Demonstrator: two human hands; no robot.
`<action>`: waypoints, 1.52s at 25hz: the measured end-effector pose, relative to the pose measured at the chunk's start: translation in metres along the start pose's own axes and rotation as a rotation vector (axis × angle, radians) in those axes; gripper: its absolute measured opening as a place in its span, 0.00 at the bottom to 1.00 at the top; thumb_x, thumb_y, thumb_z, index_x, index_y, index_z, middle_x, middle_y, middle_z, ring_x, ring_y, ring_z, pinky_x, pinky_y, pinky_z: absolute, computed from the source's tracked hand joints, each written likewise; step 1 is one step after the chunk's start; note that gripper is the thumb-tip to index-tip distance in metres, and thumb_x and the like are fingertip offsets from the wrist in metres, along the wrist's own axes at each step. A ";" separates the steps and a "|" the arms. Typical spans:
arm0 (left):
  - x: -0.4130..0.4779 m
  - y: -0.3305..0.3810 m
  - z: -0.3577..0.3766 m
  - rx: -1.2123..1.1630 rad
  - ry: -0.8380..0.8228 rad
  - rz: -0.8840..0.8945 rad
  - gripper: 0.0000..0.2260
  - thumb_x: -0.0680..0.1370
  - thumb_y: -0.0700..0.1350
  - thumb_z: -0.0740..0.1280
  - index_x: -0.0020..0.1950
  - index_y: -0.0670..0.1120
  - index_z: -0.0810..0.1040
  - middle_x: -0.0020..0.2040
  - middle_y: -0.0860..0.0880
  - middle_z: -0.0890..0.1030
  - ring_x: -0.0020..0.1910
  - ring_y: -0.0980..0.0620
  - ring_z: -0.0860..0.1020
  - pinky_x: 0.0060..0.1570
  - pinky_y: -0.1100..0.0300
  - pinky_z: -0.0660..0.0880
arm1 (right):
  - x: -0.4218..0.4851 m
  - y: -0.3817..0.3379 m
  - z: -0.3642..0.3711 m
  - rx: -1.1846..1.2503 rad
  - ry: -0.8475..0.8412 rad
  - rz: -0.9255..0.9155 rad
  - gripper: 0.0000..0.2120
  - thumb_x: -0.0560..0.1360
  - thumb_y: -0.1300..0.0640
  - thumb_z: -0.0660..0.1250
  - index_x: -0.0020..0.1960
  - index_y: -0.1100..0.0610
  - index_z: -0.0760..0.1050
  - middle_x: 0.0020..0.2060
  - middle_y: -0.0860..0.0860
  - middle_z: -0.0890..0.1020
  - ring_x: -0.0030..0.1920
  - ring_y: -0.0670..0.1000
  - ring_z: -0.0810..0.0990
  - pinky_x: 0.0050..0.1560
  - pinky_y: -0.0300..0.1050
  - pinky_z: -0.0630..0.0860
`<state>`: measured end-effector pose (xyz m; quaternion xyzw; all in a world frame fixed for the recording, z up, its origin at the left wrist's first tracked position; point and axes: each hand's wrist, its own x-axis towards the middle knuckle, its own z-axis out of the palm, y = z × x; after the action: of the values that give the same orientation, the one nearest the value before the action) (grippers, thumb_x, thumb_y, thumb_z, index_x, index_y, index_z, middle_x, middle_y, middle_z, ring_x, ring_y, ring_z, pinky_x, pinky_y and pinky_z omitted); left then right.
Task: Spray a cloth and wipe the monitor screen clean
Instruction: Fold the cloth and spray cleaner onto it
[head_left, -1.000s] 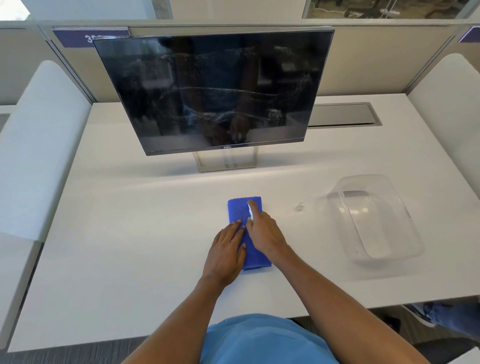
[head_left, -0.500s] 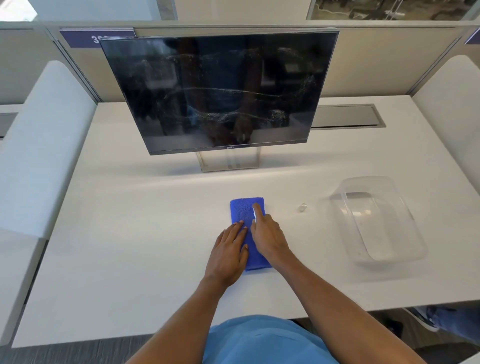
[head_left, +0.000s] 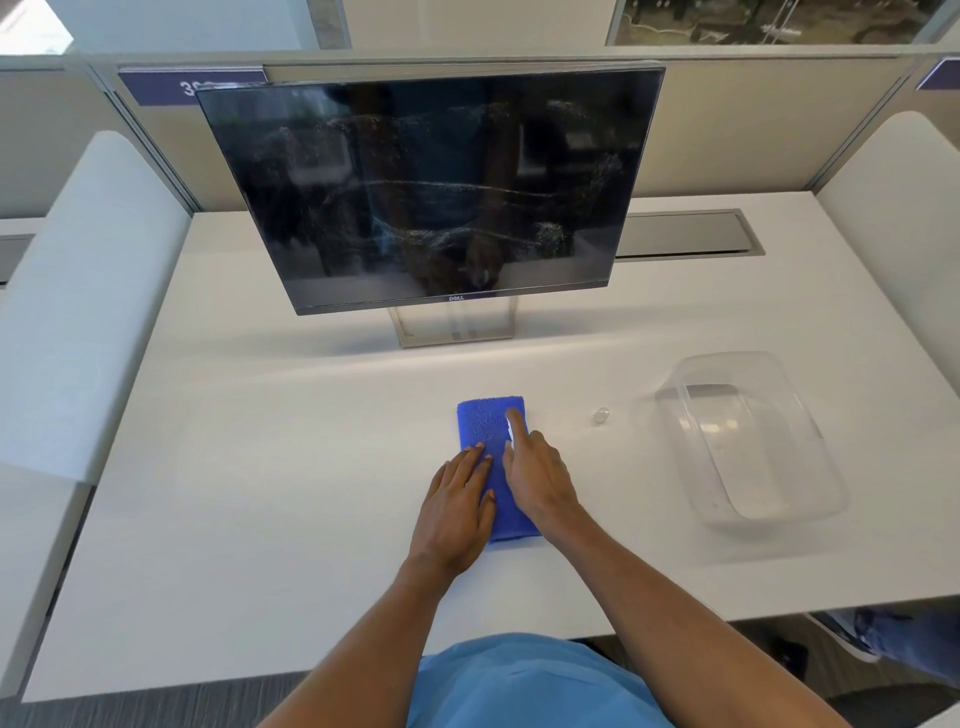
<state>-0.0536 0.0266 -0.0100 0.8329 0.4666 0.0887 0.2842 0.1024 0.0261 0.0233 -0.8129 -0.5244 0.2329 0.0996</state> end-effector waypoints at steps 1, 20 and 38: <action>0.000 0.000 0.000 0.001 0.001 -0.001 0.25 0.87 0.50 0.56 0.84 0.47 0.64 0.86 0.50 0.63 0.85 0.51 0.61 0.83 0.58 0.51 | 0.000 0.000 0.000 0.016 0.001 -0.010 0.25 0.88 0.51 0.54 0.84 0.48 0.54 0.55 0.57 0.81 0.51 0.56 0.83 0.49 0.49 0.79; 0.001 0.006 0.002 -0.101 -0.012 -0.058 0.25 0.87 0.46 0.57 0.85 0.46 0.62 0.86 0.51 0.60 0.86 0.54 0.57 0.81 0.57 0.63 | -0.035 0.011 -0.008 0.416 -0.130 0.088 0.19 0.86 0.46 0.56 0.76 0.37 0.58 0.51 0.53 0.82 0.36 0.54 0.81 0.20 0.41 0.71; 0.000 0.011 0.006 -0.101 0.012 -0.098 0.25 0.86 0.45 0.58 0.84 0.45 0.64 0.86 0.51 0.60 0.85 0.53 0.58 0.82 0.56 0.62 | -0.065 0.035 -0.001 0.343 -0.045 -0.026 0.11 0.87 0.51 0.58 0.68 0.46 0.62 0.42 0.52 0.82 0.39 0.53 0.80 0.41 0.53 0.78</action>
<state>-0.0431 0.0193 -0.0086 0.7931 0.5033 0.1033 0.3271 0.1086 -0.0470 0.0279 -0.7719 -0.4895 0.3356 0.2281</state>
